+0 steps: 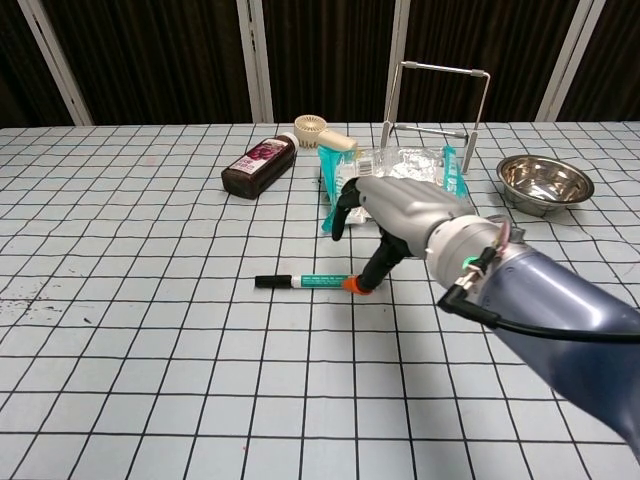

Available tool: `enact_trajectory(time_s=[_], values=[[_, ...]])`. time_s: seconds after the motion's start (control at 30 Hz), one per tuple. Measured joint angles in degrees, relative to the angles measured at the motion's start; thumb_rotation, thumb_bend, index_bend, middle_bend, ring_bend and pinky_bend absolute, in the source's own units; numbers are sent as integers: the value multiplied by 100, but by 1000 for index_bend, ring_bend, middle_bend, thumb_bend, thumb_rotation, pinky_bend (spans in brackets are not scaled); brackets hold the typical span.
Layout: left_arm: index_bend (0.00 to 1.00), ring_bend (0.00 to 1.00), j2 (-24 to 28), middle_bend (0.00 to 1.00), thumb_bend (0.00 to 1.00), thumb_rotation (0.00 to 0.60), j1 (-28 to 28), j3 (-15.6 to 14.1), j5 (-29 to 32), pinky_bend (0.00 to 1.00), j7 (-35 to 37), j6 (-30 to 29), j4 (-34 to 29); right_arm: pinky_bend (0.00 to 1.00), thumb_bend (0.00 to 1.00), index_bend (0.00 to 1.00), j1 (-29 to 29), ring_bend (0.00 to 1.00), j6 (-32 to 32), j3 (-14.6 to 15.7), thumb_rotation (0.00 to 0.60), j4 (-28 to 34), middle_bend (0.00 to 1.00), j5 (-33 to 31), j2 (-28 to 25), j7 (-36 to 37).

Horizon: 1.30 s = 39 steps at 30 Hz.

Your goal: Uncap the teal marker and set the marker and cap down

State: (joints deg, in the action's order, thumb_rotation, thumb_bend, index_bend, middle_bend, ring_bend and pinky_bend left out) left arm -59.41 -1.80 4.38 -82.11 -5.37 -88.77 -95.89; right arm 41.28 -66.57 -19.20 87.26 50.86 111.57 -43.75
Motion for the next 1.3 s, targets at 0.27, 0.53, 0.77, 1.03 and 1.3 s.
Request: enact_trajectory(time_s=[0.27, 0.53, 0.77, 1.03, 1.3], values=[[83, 0, -47, 0, 443, 600, -2, 19, 103, 0, 48, 49, 178, 190, 262, 467, 429, 154, 54, -169, 600, -634, 98, -253, 388, -262], [83, 0, -55, 0, 443, 600, -30, 51, 205, 0, 15, 132, 211, 190, 272, 474, 504, 154, 231, -158, 600, -1091, 98, -387, 486, -55], [83, 0, -50, 0, 443, 600, -42, 60, 217, 0, -172, 121, 95, 190, 272, 489, 447, 154, 331, -18, 600, -1328, 98, -338, 501, 267], [83, 0, -37, 0, 443, 600, -50, 70, 229, 0, -429, 78, -86, 190, 304, 554, 418, 154, 368, 28, 600, -1473, 98, -142, 504, 608], [83, 0, -30, 0, 443, 600, -47, 73, 295, 0, -539, 90, -131, 190, 310, 554, 474, 154, 450, -13, 600, -1605, 98, -155, 526, 665]])
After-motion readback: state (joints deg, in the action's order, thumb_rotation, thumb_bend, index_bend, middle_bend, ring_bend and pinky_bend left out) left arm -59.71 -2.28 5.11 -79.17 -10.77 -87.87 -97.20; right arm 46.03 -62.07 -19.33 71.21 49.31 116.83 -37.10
